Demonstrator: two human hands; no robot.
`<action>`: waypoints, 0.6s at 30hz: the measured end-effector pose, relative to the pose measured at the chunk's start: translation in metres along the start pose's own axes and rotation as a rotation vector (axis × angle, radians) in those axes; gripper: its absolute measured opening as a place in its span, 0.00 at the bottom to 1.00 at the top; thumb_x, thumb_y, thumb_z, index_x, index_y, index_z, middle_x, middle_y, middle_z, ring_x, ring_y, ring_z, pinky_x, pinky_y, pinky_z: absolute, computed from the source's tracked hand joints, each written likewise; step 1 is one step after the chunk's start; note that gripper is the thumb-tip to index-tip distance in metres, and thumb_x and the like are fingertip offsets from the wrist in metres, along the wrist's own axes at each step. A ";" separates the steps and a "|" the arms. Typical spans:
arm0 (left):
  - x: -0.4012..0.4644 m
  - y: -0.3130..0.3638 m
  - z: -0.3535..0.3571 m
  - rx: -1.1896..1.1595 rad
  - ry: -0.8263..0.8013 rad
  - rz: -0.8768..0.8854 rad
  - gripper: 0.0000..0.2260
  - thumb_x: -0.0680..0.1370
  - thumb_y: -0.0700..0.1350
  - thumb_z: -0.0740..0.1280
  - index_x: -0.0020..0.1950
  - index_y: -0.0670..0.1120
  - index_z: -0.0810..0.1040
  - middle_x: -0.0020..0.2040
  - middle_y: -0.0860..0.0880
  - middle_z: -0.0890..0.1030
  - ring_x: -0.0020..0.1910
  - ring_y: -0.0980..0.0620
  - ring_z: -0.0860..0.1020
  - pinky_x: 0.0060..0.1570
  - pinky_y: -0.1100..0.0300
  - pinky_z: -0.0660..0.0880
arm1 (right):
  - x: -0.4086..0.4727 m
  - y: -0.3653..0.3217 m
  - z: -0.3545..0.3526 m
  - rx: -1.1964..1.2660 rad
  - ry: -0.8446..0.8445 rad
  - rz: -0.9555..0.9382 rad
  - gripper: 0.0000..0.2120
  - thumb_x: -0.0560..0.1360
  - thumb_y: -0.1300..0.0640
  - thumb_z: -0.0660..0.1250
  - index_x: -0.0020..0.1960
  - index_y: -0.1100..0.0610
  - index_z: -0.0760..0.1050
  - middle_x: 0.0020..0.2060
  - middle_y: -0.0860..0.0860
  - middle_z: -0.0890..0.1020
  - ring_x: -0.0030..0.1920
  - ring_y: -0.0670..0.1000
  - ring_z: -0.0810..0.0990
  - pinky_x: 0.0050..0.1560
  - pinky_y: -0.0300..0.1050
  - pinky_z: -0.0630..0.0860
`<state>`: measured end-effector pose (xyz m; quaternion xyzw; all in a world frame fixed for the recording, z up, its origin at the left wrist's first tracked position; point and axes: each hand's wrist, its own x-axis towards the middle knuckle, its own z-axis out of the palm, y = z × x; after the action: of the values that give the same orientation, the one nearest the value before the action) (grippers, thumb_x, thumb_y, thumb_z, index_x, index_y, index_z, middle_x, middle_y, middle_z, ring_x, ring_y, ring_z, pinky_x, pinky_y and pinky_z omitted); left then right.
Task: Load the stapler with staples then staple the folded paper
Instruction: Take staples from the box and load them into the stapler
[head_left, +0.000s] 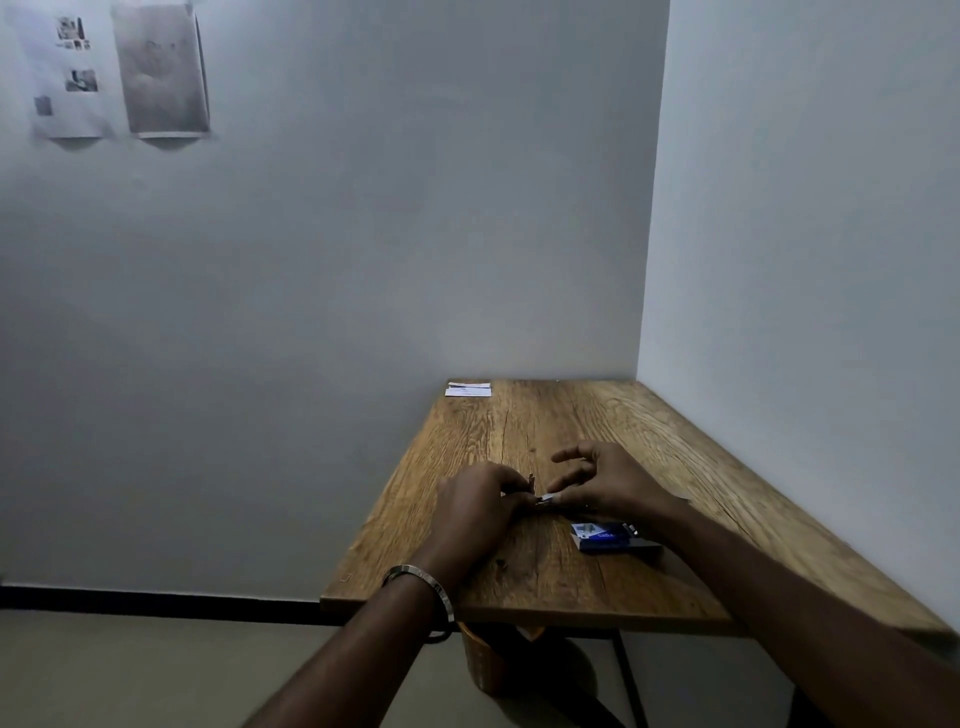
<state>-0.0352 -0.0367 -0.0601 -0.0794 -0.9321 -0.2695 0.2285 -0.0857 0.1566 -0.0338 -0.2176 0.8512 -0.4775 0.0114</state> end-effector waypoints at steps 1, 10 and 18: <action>0.000 0.000 0.000 -0.003 0.000 0.001 0.09 0.77 0.53 0.69 0.56 0.54 0.83 0.55 0.57 0.83 0.55 0.58 0.78 0.60 0.46 0.73 | 0.000 0.000 0.000 -0.001 -0.002 -0.001 0.27 0.68 0.64 0.78 0.64 0.57 0.75 0.42 0.50 0.88 0.43 0.46 0.87 0.44 0.41 0.81; 0.001 -0.002 0.002 0.001 0.002 0.004 0.09 0.77 0.52 0.69 0.56 0.54 0.83 0.54 0.57 0.83 0.54 0.58 0.78 0.60 0.46 0.74 | -0.001 0.003 -0.002 0.011 -0.025 0.012 0.30 0.68 0.69 0.76 0.67 0.57 0.73 0.47 0.54 0.86 0.46 0.50 0.87 0.47 0.46 0.84; 0.002 -0.003 0.003 0.008 0.009 0.019 0.10 0.77 0.52 0.69 0.56 0.54 0.83 0.54 0.57 0.84 0.53 0.59 0.78 0.58 0.49 0.76 | -0.007 -0.006 -0.006 -0.347 -0.053 -0.152 0.15 0.73 0.60 0.75 0.59 0.52 0.82 0.54 0.47 0.85 0.51 0.42 0.83 0.50 0.39 0.82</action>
<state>-0.0389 -0.0376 -0.0629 -0.0863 -0.9313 -0.2641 0.2356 -0.0791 0.1618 -0.0271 -0.2923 0.9012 -0.3174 -0.0401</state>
